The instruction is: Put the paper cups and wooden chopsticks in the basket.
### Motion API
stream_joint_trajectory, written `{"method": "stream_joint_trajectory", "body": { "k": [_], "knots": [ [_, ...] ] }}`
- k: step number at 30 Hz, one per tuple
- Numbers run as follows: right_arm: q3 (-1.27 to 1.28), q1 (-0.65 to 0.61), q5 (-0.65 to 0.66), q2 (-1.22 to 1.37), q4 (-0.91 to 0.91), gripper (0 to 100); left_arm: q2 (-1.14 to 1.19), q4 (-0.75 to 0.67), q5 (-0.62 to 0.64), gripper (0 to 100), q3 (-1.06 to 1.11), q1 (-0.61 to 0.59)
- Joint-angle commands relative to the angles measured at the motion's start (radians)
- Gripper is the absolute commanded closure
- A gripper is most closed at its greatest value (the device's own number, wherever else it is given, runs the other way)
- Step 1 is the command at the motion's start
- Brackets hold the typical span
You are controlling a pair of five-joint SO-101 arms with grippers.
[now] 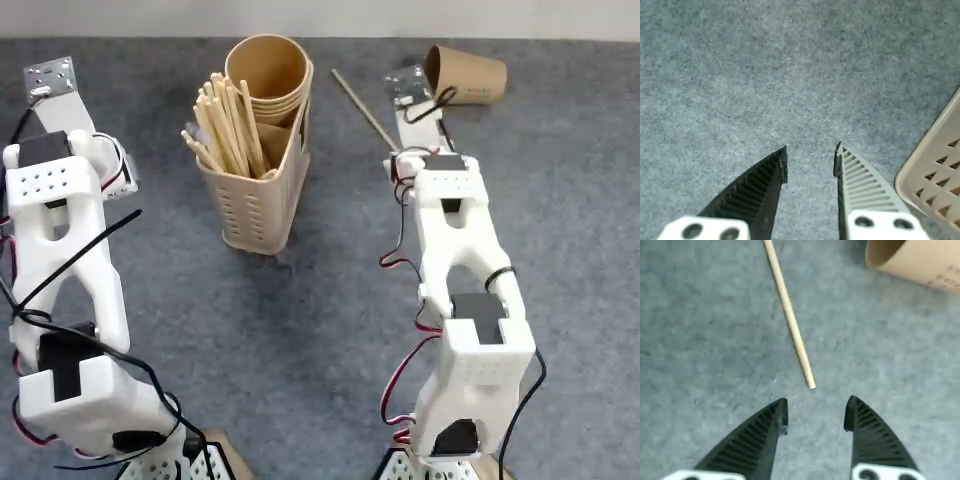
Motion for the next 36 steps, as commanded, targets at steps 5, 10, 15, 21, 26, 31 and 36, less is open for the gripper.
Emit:
{"method": "stream_joint_trajectory", "body": {
  "k": [5, 10, 15, 21, 26, 31, 36],
  "knots": [
    [-0.045, -0.048, 0.012, 0.064, -0.002, 80.7, -0.036, -0.011, 0.006, 82, -0.004, -0.013],
    [-0.064, -0.038, 0.051, 0.133, -0.071, 80.7, -0.036, -0.011, 0.006, 82, -0.004, -0.013],
    [-0.104, -0.012, 0.078, 0.194, -0.093, 80.7, -0.036, -0.011, 0.006, 82, -0.004, -0.013],
    [-0.134, 0.035, 0.074, 0.143, -0.074, 80.7, -0.036, -0.017, 0.006, 82, 0.012, -0.013],
    [-0.137, 0.053, 0.074, 0.101, -0.077, 80.7, -0.036, -0.018, 0.006, 82, 0.021, -0.01],
    [-0.137, 0.018, 0.074, 0.147, -0.151, 80.7, -0.036, -0.018, 0.006, 82, 0.025, -0.012],
    [-0.216, 0.024, 0.077, 0.252, -0.188, 80.7, -0.036, -0.018, 0.006, 82, 0.027, -0.013]
  ]
}}
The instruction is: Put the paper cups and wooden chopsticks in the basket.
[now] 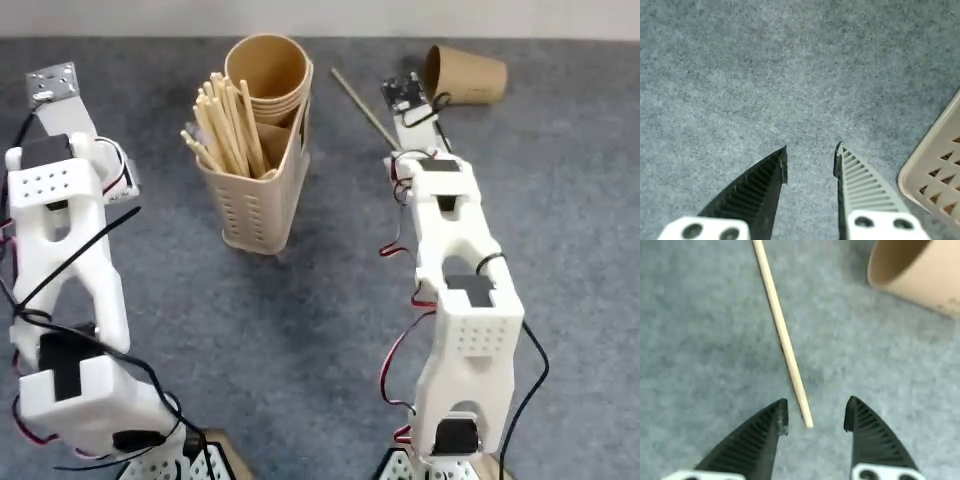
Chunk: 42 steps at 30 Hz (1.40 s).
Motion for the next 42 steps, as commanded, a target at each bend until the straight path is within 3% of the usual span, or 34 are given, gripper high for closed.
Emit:
{"method": "stream_joint_trajectory", "body": {
  "k": [1, 3, 7, 14, 19, 23, 27, 32, 39, 42],
  "knots": [
    [-0.11, 0.007, 0.012, 0.054, 0.005, 80.8, -0.036, -0.012, 0.006, 82, -0.001, -0.013],
    [-0.182, 0.015, 0.014, 0.117, 0.067, 83.9, -0.036, -0.012, 0.006, 82, -0.001, -0.013],
    [-0.344, 0.015, 0.015, 0.236, 0.2, 99.8, -0.036, -0.012, 0.006, 82, -0.001, -0.013],
    [-0.631, 0.041, 0.008, 0.278, 0.575, 99.4, -0.036, -0.012, 0.006, 82, -0.001, -0.013],
    [-0.915, 0.101, -0.077, 0.239, 0.986, 99.4, -0.036, -0.012, 0.006, 82, -0.004, -0.013],
    [-1.142, 0.107, -0.015, 0.225, 1.311, 99.4, -0.036, -0.012, 0.006, 81, -0.01, -0.008],
    [-1.262, 0.15, -0.089, 0.13, 1.317, 99.4, -0.045, -0.025, 0.005, 81, -0.012, 0.012],
    [-0.963, 0.163, -0.137, -0.165, 1.317, 99.4, -0.047, 0.018, -0.008, 82, -0.133, 0.031],
    [-0.303, 0.091, -0.104, -0.763, 1.316, 99.4, -0.045, 0.462, -0.118, 82, -0.499, 0.085],
    [-0.004, 0.042, -0.097, -1.021, 1.282, 99.4, -0.047, 0.552, -0.141, 82, -0.553, 0.116]
  ]
}}
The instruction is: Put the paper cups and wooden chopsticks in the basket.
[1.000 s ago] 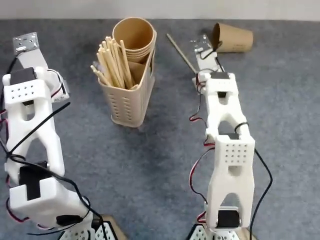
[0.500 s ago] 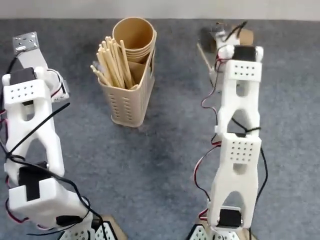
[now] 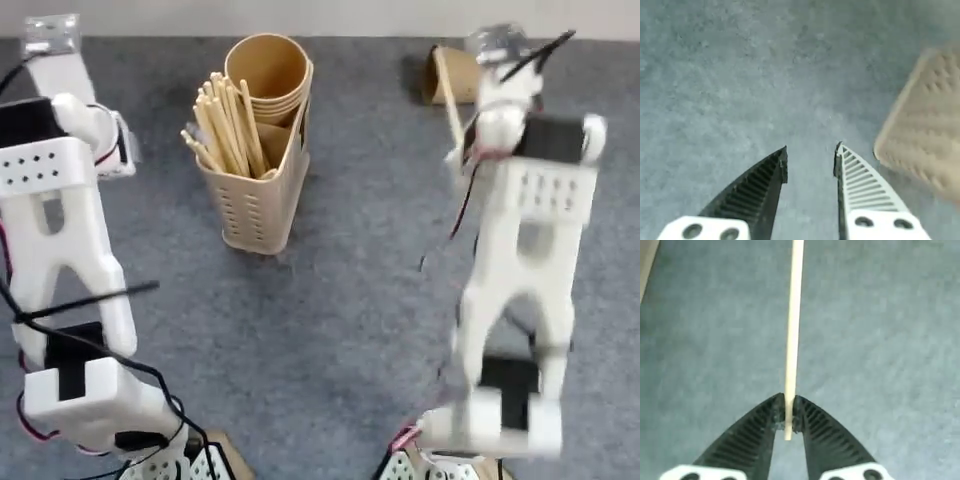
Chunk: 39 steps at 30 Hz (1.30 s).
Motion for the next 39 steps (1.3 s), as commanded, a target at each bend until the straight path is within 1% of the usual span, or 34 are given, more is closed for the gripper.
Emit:
{"method": "stream_joint_trajectory", "body": {
  "k": [1, 3, 7, 9, 11, 12, 15, 18, 20, 22, 25, 31, 33, 36, 39],
  "knots": [
    [0.383, -0.056, 0.011, -0.384, -0.067, 99.4, -0.047, 0.141, -0.029, 82, -0.107, 0.051],
    [0.613, -0.064, 0.008, -0.542, -0.225, 99.4, -0.047, 0.141, -0.031, 82, -0.077, 0.07],
    [1.081, -0.064, -0.003, -0.789, -0.639, 99.4, -0.11, 0.14, -0.034, 82, 0.05, 0.136],
    [1.282, -0.062, -0.046, -0.831, -0.84, 99.4, -0.179, 0.133, -0.031, 82, 0.133, 0.153],
    [1.376, -0.062, -0.052, -0.816, -1.03, 99.1, -0.265, 0.084, -0.031, 82, 0.249, 0.147],
    [1.399, -0.062, -0.052, -0.786, -1.087, 98.9, -0.314, 0.049, -0.032, 82, 0.332, 0.133],
    [1.389, -0.062, -0.049, -0.645, -1.095, 98.9, -0.479, -0.098, -0.038, 82, 0.65, 0.085],
    [1.359, -0.064, 0.028, -0.509, -1.024, 98.8, -0.644, -0.296, -0.071, 82, 0.98, 0.03],
    [1.351, -0.067, 0.06, -0.46, -0.969, 98.8, -0.742, -0.419, -0.072, 82, 1.148, 0.013],
    [1.351, -0.068, 0.068, -0.444, -0.924, 98.8, -0.82, -0.497, -0.075, 82, 1.248, 0.013],
    [1.351, -0.068, 0.071, -0.441, -0.872, 98.8, -0.869, -0.508, -0.075, 82, 1.276, 0.013],
    [1.353, -0.081, 0.071, -0.433, -0.869, 98.2, -0.868, -0.514, -0.075, 82, 1.314, 0.013],
    [1.351, -0.093, 0.069, -0.437, -0.869, 93.6, -0.868, -0.516, -0.077, 82, 1.317, 0.013],
    [1.351, -0.116, 0.071, -0.443, -0.869, 82.1, -0.868, -0.516, -0.077, 82, 1.317, 0.013],
    [1.326, -0.143, 0.071, -0.446, -0.869, 74.1, -0.868, -0.516, -0.077, 82, 1.317, 0.013]
  ]
}}
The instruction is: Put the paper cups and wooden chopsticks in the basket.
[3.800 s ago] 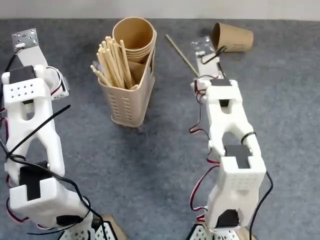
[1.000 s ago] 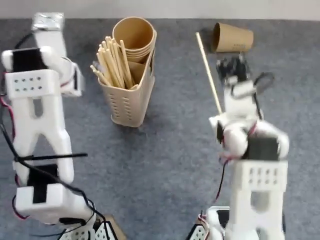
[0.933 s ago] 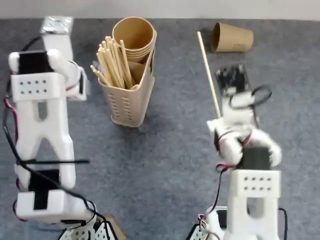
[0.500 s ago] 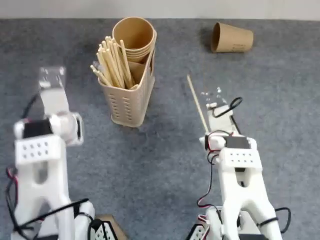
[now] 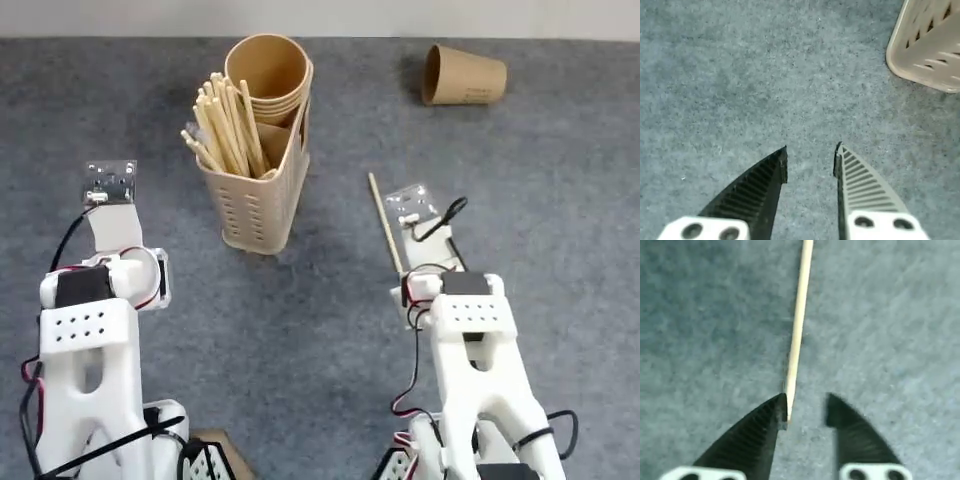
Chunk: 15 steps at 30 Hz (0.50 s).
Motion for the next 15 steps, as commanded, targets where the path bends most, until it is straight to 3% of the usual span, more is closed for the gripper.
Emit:
{"method": "stream_joint_trajectory", "body": {
  "k": [1, 5, 11, 15],
  "knots": [
    [-0.073, -0.035, 0.008, -0.015, 0.004, 73.1, -0.019, -0.015, -0.006, 82, -0.004, -0.007],
    [-0.182, -0.05, 0.002, 0.007, -0.019, 73.1, -0.019, -0.015, -0.006, 82, -0.002, -0.007],
    [-0.234, -0.065, 0.008, 0.222, -0.328, 73.1, -0.021, -0.015, -0.006, 82, -0.004, -0.007],
    [-0.24, -0.067, 0.008, 0.424, -0.414, 73.1, -0.021, -0.015, -0.006, 82, -0.002, -0.007]
  ]
}}
